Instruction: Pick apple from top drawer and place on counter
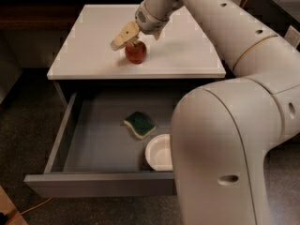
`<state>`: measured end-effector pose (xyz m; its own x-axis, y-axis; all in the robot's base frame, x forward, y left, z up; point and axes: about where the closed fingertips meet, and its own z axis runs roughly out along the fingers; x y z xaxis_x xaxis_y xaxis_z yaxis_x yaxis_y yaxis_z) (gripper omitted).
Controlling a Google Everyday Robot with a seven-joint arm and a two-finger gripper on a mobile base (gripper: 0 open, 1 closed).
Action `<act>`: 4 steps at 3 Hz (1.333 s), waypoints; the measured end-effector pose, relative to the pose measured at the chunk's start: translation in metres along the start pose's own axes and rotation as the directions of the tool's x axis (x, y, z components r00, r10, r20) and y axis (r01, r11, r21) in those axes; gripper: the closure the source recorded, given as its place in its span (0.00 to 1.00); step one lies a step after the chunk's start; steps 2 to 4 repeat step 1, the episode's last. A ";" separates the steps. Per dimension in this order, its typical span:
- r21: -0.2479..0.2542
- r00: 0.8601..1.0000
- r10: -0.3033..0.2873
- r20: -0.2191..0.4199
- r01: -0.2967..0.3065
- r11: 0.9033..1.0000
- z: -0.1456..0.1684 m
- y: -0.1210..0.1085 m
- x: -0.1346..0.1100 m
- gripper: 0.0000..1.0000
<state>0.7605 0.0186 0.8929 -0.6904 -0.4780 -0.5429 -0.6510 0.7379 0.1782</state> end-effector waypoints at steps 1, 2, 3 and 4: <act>0.000 1.000 -0.003 0.004 0.003 1.000 -0.002 0.002 -0.001 0.00; 0.000 1.000 -0.003 0.004 0.003 1.000 -0.002 0.002 -0.001 0.00; 0.000 1.000 -0.003 0.004 0.003 1.000 -0.002 0.002 -0.001 0.00; 0.000 1.000 -0.003 0.004 0.003 1.000 -0.002 0.002 -0.001 0.00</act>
Offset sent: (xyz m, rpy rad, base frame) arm 0.0000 0.0000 0.0000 0.0000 0.0000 0.0000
